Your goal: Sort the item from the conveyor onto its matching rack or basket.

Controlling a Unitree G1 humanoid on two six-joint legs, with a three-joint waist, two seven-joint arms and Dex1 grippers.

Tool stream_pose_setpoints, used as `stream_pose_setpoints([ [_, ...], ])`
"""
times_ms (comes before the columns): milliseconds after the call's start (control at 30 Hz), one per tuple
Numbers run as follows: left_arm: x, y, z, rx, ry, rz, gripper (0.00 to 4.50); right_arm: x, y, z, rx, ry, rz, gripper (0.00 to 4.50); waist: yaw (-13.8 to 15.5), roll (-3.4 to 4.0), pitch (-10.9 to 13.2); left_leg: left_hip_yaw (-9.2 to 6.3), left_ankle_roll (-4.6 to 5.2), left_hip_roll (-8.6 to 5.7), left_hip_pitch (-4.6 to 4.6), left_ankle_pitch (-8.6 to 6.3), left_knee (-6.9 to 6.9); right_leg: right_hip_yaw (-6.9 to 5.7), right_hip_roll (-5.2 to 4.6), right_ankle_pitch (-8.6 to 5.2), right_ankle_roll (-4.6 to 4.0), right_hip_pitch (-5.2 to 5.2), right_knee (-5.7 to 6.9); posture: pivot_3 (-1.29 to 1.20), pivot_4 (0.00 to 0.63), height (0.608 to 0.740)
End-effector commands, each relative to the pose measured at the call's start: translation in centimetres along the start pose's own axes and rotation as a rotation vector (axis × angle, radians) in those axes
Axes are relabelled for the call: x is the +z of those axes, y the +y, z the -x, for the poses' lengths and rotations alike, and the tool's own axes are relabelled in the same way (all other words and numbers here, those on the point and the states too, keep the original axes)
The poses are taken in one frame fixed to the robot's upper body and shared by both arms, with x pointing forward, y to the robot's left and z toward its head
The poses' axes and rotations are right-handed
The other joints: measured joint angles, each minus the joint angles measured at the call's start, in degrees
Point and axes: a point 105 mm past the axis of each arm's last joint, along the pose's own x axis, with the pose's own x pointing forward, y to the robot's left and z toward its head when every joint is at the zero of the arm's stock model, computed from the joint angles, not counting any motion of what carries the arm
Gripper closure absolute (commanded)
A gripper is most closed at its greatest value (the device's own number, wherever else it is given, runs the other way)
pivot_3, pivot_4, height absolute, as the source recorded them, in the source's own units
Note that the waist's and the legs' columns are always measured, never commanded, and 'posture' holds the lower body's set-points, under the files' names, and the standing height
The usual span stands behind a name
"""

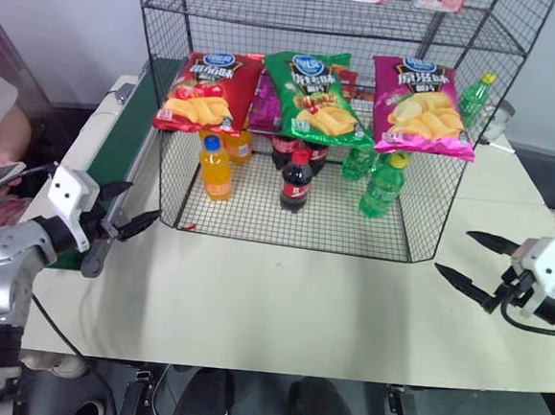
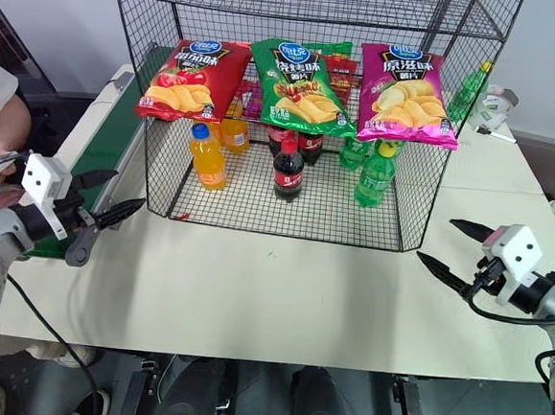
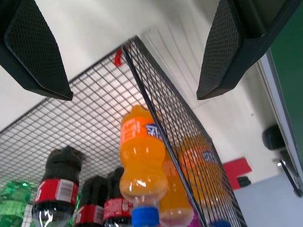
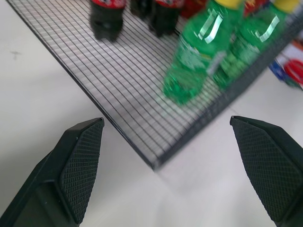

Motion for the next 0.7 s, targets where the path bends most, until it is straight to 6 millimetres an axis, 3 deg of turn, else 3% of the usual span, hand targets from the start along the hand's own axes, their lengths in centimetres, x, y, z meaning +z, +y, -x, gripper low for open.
stream_pose_setpoints([
  [33, 1.0, 0.3, 0.6, 0.016, -0.047, -0.045, 0.0, 1.3, -0.8, 0.5, -0.022, -0.038, 0.046, 0.05, -0.08, 0.0, 0.0, 0.0, 0.0, 0.0, 0.0, 0.0, 0.0, 0.0, 0.0, 0.0, 0.0, 0.0, 0.0, 0.0, 0.15, 0.739],
  [233, 0.2, 0.6, 0.5, 0.043, -0.01, -0.057, 0.0, 1.3, -0.8, 0.2, -0.02, -0.043, 0.045, 0.05, -0.08, 0.0, 0.0, 0.0, 0.0, 0.0, 0.01, 0.0, -0.01, 0.01, 0.0, 0.0, 0.0, 0.0, 0.0, 0.0, 0.15, 0.739],
  [467, 1.6, 0.3, 0.9, -0.047, -0.104, -0.039, 0.0, 1.5, -0.7, -0.5, -0.006, -0.051, 0.052, 0.05, -0.04, 0.0, 0.0, 0.01, 0.0, 0.0, 0.01, 0.0, 0.0, 0.0, 0.0, 0.0, 0.0, 0.0, 0.0, 0.0, 0.15, 0.739],
  [700, 1.5, 0.5, 1.1, -0.056, -0.091, -0.043, 0.0, 1.3, -0.3, -0.8, 0.02, -0.054, 0.026, 0.05, -0.04, 0.0, 0.0, 0.01, 0.0, 0.0, 0.01, 0.0, 0.0, 0.0, 0.0, 0.0, 0.0, 0.0, 0.0, 0.0, 0.15, 0.739],
])
